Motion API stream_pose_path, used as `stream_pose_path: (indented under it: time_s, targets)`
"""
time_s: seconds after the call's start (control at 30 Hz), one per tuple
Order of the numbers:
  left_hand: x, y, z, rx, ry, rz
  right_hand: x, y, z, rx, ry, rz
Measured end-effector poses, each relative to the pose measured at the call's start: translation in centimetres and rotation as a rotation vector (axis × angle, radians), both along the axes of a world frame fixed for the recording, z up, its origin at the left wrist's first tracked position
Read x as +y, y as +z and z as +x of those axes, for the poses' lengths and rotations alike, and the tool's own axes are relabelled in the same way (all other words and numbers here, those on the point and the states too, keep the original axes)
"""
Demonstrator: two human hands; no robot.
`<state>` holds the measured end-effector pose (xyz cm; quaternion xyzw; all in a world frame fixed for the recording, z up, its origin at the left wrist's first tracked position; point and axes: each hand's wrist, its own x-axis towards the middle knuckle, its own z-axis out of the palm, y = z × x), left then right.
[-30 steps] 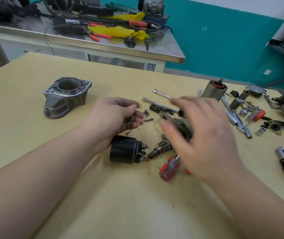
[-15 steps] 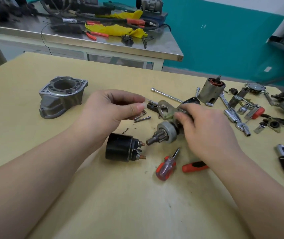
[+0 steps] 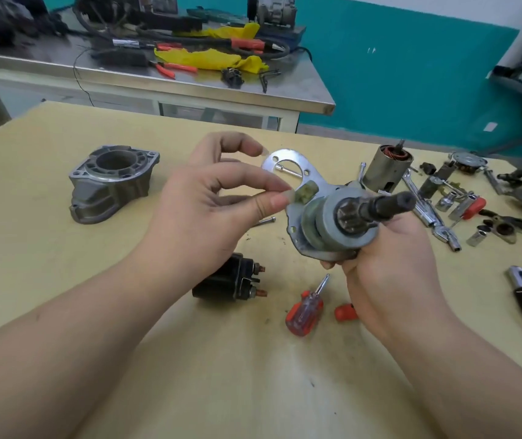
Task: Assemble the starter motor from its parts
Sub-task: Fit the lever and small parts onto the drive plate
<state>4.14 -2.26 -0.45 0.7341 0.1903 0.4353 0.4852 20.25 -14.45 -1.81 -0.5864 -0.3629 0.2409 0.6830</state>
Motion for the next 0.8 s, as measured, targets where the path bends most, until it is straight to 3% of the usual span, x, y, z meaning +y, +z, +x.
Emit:
stream_pose_path:
  time_s: [0.17,0.4,0.63,0.8]
  targets:
    - [-0.4,0.2,0.3,-0.023,-0.064,-0.232,0.1,-0.4,-0.5,-0.124,-0.107,0.01]
    - [-0.3,0.5,-0.2,0.157,0.015,-0.123,0.0,0.0,-0.5,-0.031,-0.15,0.011]
    - [-0.2,0.2,0.3,-0.032,-0.064,-0.361,-0.1,0.2,-1.3,-0.073,-0.143,-0.008]
    - [-0.2,0.0,0.6,-0.022,-0.028,-0.292,0.1,0.1,-1.6,0.013,-0.141,-0.018]
